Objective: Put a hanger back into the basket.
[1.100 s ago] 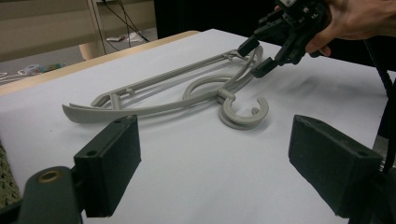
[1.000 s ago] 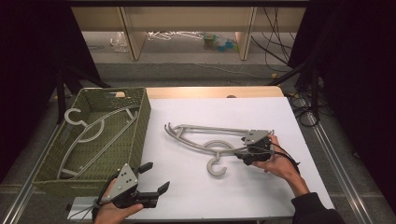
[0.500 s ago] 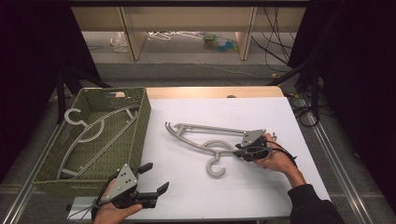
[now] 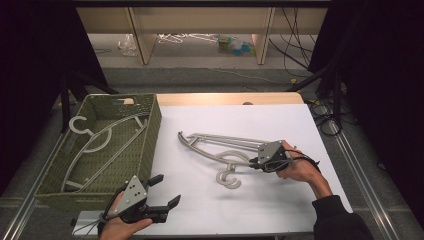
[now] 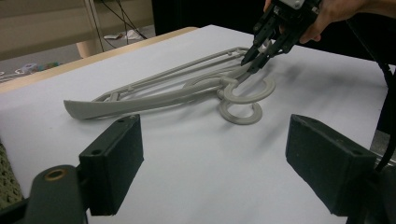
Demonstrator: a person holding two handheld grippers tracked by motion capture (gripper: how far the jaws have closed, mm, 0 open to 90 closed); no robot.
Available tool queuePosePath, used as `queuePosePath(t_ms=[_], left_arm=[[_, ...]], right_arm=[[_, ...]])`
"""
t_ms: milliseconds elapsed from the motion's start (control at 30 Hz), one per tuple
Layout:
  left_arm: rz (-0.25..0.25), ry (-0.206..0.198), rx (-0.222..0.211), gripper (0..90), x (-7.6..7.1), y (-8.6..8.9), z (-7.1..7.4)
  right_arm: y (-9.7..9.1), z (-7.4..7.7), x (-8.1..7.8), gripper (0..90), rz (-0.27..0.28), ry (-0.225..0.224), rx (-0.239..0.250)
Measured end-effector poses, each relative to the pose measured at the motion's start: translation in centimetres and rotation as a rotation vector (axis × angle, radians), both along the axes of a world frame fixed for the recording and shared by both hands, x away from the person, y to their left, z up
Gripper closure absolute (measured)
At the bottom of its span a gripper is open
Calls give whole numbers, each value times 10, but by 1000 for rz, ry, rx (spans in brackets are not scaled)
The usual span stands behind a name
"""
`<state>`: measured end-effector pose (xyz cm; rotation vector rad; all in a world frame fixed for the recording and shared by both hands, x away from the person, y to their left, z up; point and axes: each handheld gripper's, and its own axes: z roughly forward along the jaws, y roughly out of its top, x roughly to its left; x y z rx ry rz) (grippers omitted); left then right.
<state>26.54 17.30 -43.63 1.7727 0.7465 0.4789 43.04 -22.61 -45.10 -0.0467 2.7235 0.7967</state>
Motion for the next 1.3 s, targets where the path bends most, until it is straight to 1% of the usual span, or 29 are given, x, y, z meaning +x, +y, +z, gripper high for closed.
queuePosePath(t_ms=[67, 133, 167, 200, 267, 300, 333, 400, 433, 467, 500, 533, 567, 633, 667, 700, 733, 767, 800, 867, 900, 967, 1033, 1100, 1133, 1200, 1233, 1267, 1300], left_arm=[[-1, -2, -3, 194, 0, 0, 0], [-2, -3, -3, 202, 0, -1, 0], [-16, -14, 23, 204, 1, 0, 0], [-16, -14, 23, 204, 1, 0, 0], [-18, 0, -9, 216, 4, -4, 0], [-8, 34, -51, 222, 5, -6, 1], [1, 43, -67, 224, 7, -9, 1], [0, 5, -13, 238, 10, -13, 1], [0, 5, -13, 241, 10, -13, 1], [-3, -13, 15, 242, 12, -15, 1], [-9, -20, 32, 242, 16, -18, -1], [-9, -20, 32, 242, 16, -18, -1], [-9, -11, 37, 242, 18, -22, -2], [-11, -19, 51, 242, 20, -23, -3], [-6, -18, 57, 243, 21, -24, -2], [-4, -20, 64, 244, 22, -24, -2], [3, -19, 56, 246, 23, -24, -3], [14, -23, 72, 250, 23, -24, -2], [14, -23, 72, 256, 23, -24, -2], [23, -20, 73, 257, 24, -24, -3], [15, -68, 106, 259, 28, -25, -2], [2, -75, 137, 267, 30, -29, -2], [-36, -52, 156, 287, 34, -35, -3], [-41, -53, 164, 304, 37, -38, -4], [-66, -52, 196, 309, 42, -46, -5], [-78, -49, 206, 311, 44, -51, -6], [-107, -44, 244, 325, 48, -60, -9], [-122, -20, 268, 325, 51, -64, -11], [-132, -10, 282, 324, 52, -68, -14]], right_arm=[[2, 4, -3, 813, 15, -5, -17], [2, 9, -6, 817, 23, -3, -17], [2, 12, -7, 819, 25, 1, -13], [2, 12, -7, 819, 25, 1, -13], [1, 18, -13, 820, 48, 6, -30], [1, 20, -15, 820, 58, 15, -40], [0, 22, -16, 820, 58, 18, -42], [-1, 24, -17, 821, 63, 19, -41], [-1, 24, -17, 821, 63, 19, -41], [-1, 27, -19, 821, 63, 13, -42], [-2, 29, -21, 822, 55, -13, -29], [-1, 32, -21, 822, 60, -10, -32], [-1, 34, -22, 822, 60, -26, -21], [0, 38, -24, 822, 56, -40, -3], [1, 40, -24, 822, 73, -36, 12], [1, 42, -24, 823, 82, -50, 16], [2, 43, -26, 823, 91, -49, 18], [3, 45, -27, 822, 97, -47, 18], [4, 45, -28, 823, 119, -50, 17], [5, 45, -30, 822, 123, -40, 16], [8, 44, -34, 822, 144, 2, 2], [12, 43, -36, 822, 158, 3, -15], [15, 41, -39, 822, 178, 14, -17], [16, 42, -42, 822, 174, 23, -23], [17, 41, -45, 822, 203, 28, -14], [17, 41, -47, 822, 204, 36, -13], [17, 40, -50, 822, 218, 49, -15], [17, 40, -51, 821, 222, 58, -20], [17, 39, -51, 822, 225, 54, -22]])
